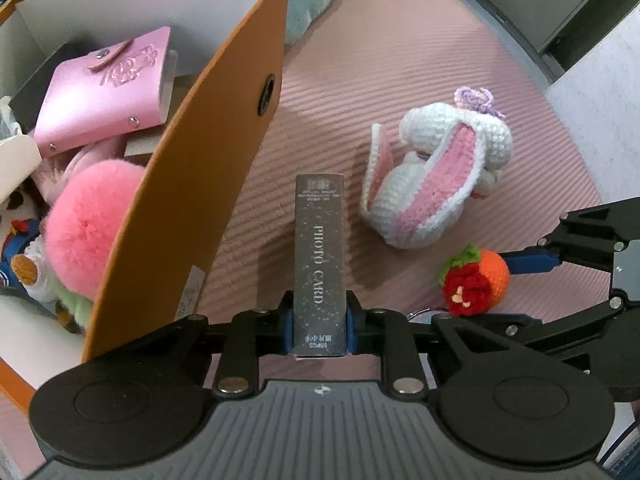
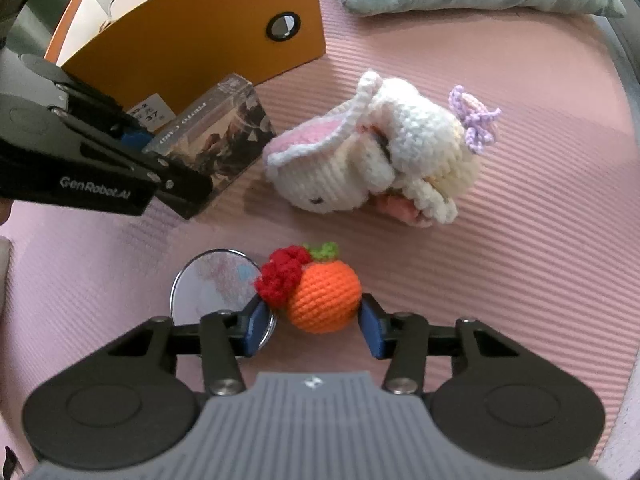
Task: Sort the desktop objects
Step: 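Grasp the dark PHOTO CARD box with the left gripper while the right grasps the crocheted orange, then lift the photo card box and crocheted orange and carry both over the shoebox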
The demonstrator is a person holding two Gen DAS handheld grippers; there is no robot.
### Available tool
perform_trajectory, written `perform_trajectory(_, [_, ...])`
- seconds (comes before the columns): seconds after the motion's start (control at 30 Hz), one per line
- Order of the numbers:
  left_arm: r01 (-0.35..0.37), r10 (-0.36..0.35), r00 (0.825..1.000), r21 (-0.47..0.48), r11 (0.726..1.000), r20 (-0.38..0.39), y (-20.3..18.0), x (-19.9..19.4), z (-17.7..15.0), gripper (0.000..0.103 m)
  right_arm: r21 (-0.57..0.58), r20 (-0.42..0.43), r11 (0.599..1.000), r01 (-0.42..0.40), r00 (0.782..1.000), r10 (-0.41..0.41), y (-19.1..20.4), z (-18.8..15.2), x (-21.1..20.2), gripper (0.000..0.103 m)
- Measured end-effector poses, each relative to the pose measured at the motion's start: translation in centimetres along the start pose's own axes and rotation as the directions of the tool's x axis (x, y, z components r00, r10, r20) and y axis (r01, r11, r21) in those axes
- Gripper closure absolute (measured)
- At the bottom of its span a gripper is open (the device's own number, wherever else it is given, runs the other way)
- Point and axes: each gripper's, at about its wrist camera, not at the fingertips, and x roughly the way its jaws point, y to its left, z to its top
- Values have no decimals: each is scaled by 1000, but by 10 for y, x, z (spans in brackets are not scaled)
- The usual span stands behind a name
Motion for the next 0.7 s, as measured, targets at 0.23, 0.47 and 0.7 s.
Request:
perform_trajectory(0.23, [28,-28,1000,3,1000,7,5,-10,-2,77,-23,0,999,-26,1000,26,0,-2,-4,53])
perform_trajectory(0.47, [81,-82,997,35,996,15,-2,-29,-9,77,-77,21,996,-53,998,55,9,-1,-18,53])
perform_trajectory(0.7, [128,-131,991,131,983,14,-8,-80,-18,77,-159,41,986,-54,997,61,18,0,-39,53])
